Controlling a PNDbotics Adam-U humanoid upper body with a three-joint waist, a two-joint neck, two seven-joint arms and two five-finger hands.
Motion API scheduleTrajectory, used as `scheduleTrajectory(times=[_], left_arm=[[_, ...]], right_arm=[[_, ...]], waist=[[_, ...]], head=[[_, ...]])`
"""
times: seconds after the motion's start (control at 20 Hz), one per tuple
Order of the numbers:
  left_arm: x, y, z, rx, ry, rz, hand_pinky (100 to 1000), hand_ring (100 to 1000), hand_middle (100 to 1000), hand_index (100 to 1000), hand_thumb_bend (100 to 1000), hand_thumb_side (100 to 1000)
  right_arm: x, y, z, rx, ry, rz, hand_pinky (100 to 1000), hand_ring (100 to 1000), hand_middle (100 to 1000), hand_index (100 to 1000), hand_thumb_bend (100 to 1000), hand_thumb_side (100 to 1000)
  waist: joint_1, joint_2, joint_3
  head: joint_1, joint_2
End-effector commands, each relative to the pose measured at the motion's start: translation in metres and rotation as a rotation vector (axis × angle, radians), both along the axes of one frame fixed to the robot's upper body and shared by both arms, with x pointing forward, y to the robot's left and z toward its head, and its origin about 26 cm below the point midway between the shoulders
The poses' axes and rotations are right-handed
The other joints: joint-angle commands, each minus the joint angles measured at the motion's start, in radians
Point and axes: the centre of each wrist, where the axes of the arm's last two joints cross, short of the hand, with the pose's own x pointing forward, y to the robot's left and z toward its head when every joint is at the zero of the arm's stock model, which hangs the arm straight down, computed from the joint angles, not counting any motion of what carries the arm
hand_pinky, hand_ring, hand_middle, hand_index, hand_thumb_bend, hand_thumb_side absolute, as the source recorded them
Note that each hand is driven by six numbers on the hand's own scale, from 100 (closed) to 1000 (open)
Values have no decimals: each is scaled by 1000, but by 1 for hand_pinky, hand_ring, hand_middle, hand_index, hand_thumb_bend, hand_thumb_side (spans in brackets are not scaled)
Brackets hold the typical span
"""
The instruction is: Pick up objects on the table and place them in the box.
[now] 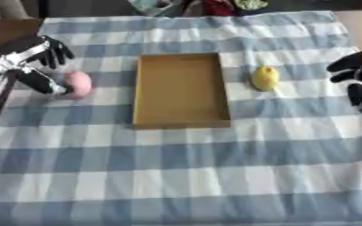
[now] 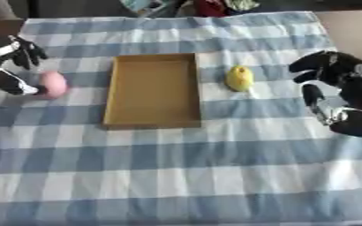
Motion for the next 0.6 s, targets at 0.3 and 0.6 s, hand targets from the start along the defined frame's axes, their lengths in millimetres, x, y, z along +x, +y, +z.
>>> scheduleTrajectory(times=[0.3,0.6], left_arm=[[3,3,3,53,42,-23,604,497,491,685,442,100],[0,-2,17,26,-11,-70,487,379,347,532,404,100]], right_arm=[[0,-1,7,-12,-17,7,747,814,732,797,100,314],[0,-2,6,-12,-14,4,747,814,732,797,100,314]], waist=[[1,-13,-5],[2,-15,-3]], head=[[2,-6],[0,-6]])
